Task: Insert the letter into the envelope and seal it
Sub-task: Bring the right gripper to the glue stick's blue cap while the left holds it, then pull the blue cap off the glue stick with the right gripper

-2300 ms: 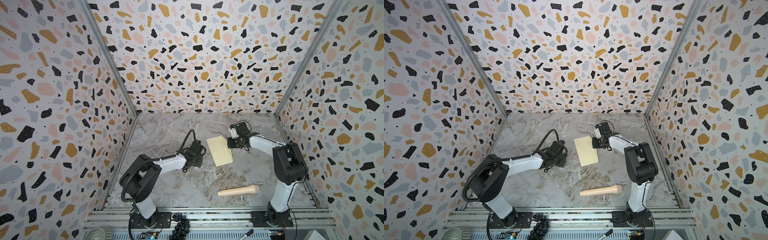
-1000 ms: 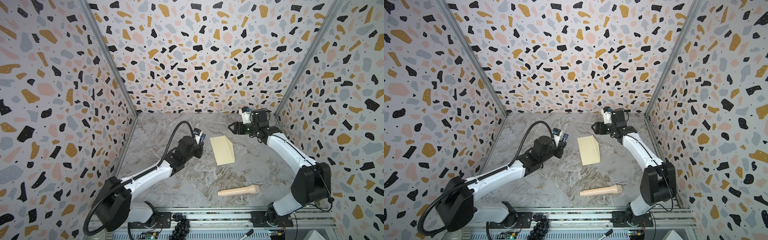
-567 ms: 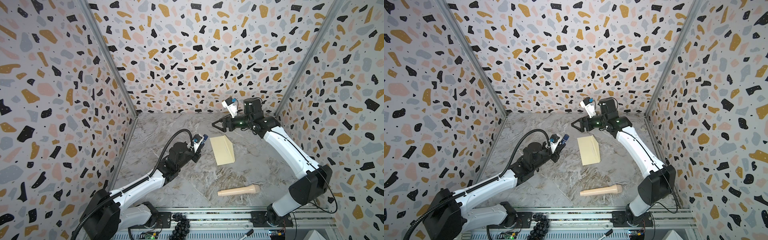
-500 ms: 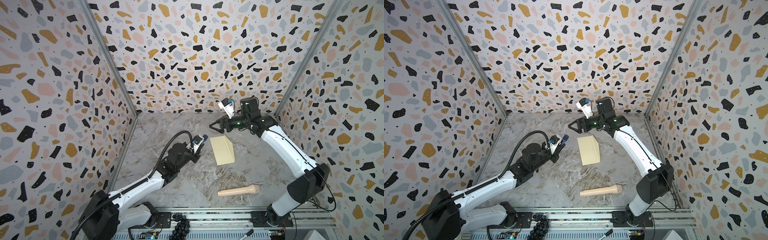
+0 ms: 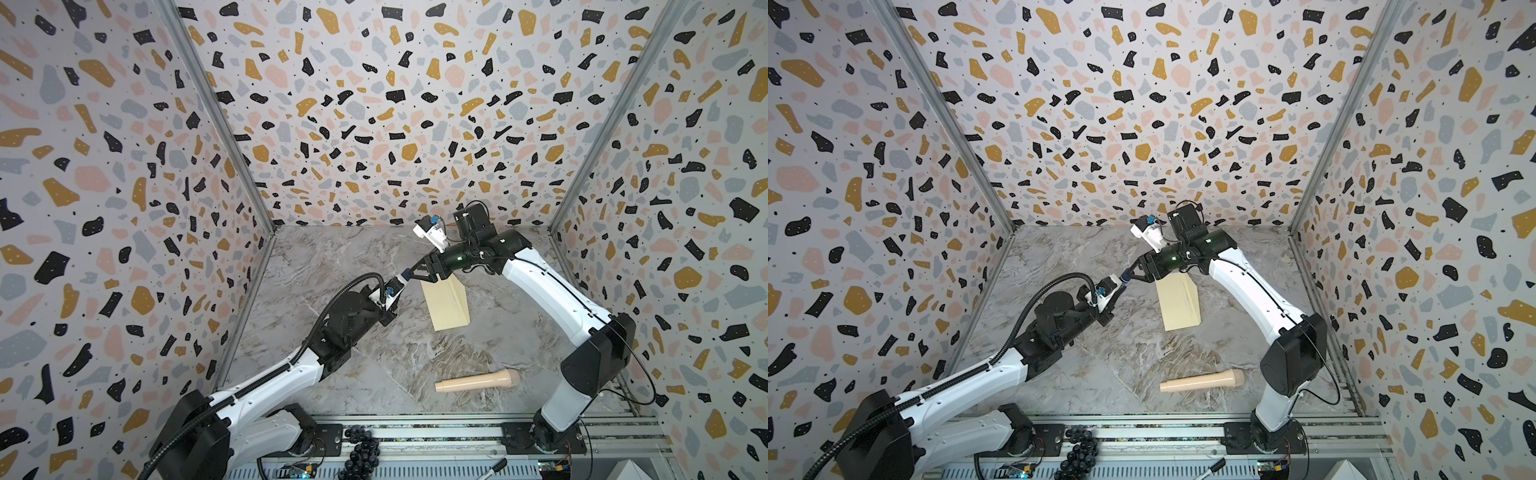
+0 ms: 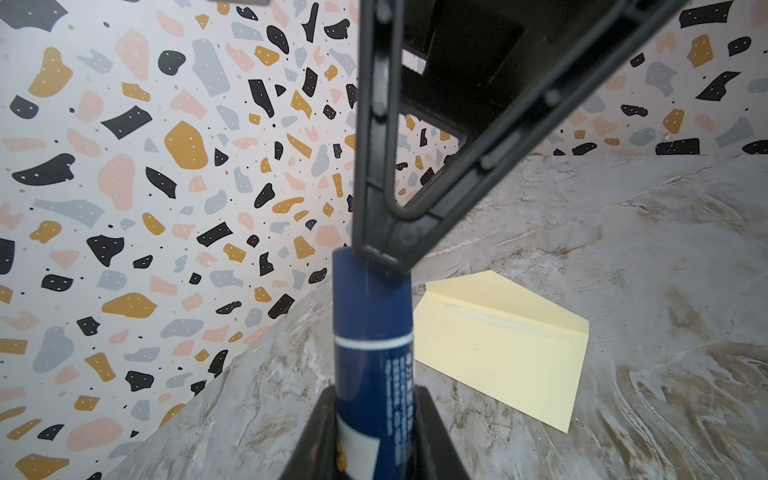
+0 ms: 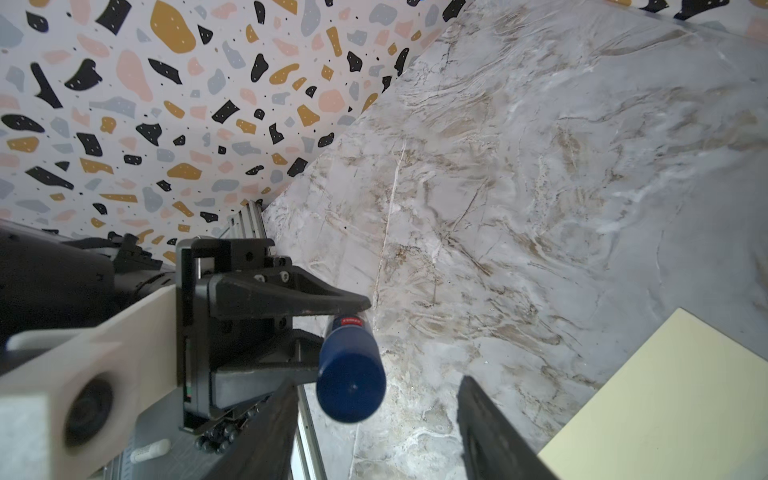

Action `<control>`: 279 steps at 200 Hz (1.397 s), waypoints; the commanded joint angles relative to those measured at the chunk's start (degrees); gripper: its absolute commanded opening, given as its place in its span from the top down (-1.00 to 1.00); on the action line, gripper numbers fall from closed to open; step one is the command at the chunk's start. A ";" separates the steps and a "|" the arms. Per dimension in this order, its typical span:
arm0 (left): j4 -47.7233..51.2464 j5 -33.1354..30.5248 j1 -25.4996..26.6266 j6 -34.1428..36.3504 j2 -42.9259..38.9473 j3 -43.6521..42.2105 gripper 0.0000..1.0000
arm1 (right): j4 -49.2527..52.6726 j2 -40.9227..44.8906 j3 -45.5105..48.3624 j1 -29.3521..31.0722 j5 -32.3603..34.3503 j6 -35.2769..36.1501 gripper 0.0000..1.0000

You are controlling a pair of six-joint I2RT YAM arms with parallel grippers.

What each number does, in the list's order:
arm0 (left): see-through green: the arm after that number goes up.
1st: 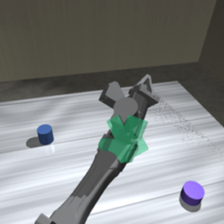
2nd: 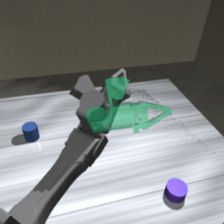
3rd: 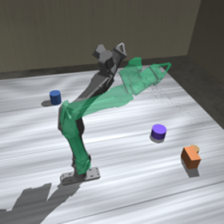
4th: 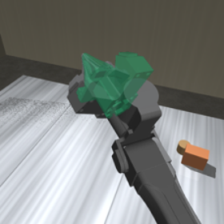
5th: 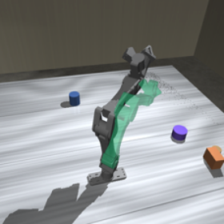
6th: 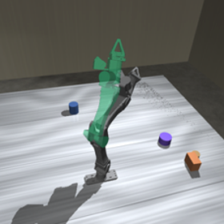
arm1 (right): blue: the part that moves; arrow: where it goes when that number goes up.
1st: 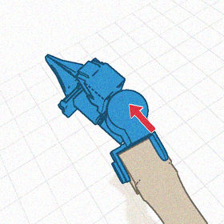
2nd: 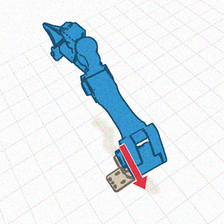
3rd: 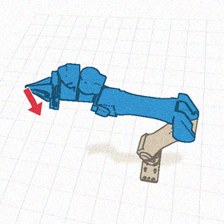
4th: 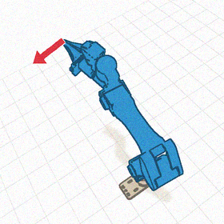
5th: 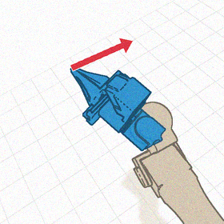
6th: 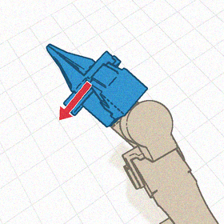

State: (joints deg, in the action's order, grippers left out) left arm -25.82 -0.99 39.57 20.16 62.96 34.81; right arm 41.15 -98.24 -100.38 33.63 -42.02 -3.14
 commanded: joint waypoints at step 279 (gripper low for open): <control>0.12 19.26 0.15 -4.14 6.12 3.30 1.00 | 0.25 8.32 1.13 -5.17 -1.74 17.07 0.88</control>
State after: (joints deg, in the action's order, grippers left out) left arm -28.60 11.68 39.22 17.10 68.18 38.22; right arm 45.74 -94.30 -98.41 30.02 -45.15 8.56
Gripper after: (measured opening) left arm 0.232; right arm 0.266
